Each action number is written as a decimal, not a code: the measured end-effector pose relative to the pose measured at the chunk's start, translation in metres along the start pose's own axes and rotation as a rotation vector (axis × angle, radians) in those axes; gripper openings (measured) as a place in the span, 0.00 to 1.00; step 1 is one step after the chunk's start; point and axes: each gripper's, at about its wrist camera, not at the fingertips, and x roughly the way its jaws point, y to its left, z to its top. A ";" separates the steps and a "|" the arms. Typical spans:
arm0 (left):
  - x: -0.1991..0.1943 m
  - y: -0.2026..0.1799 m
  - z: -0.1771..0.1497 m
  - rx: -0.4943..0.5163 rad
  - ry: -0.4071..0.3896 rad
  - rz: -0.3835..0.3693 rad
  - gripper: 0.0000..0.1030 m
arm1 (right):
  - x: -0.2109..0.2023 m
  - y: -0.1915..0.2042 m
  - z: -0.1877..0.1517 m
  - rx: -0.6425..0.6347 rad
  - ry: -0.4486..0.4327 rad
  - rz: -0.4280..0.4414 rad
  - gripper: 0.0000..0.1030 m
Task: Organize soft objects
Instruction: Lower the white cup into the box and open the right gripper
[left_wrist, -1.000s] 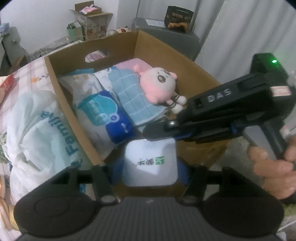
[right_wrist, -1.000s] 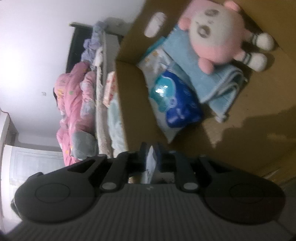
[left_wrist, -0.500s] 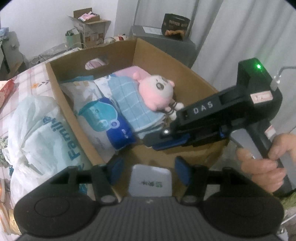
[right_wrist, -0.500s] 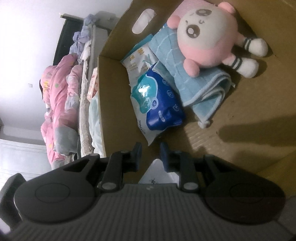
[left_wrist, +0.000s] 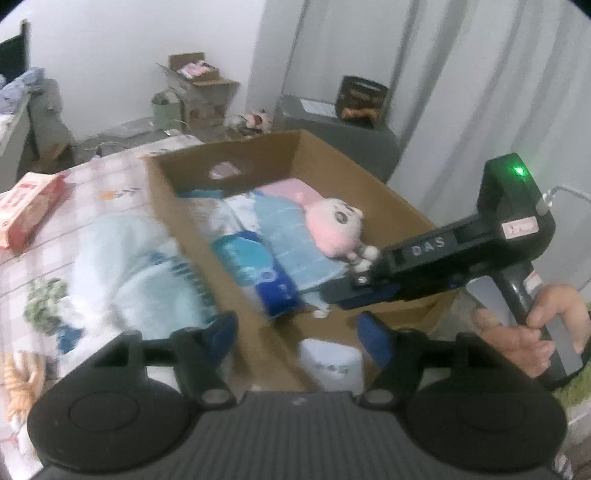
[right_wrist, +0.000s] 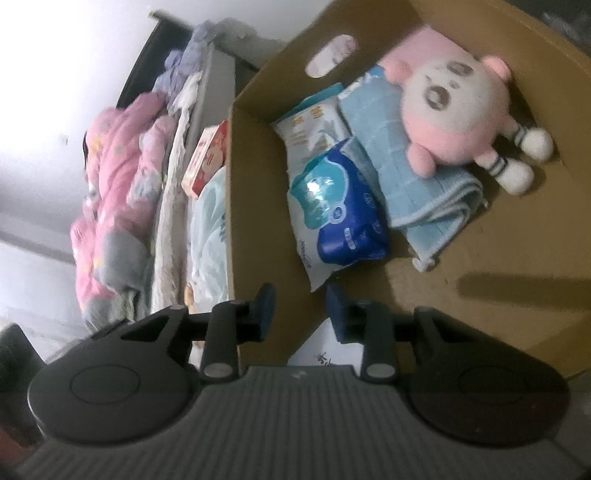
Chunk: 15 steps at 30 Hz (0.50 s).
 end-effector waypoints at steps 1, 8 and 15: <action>-0.006 0.005 -0.003 -0.010 -0.009 0.007 0.71 | 0.001 0.004 0.000 -0.024 0.010 -0.011 0.34; -0.043 0.049 -0.037 -0.111 -0.070 0.078 0.73 | 0.021 0.025 0.004 -0.262 0.199 -0.168 0.65; -0.057 0.094 -0.070 -0.258 -0.080 0.124 0.73 | 0.057 0.032 -0.004 -0.419 0.449 -0.188 0.75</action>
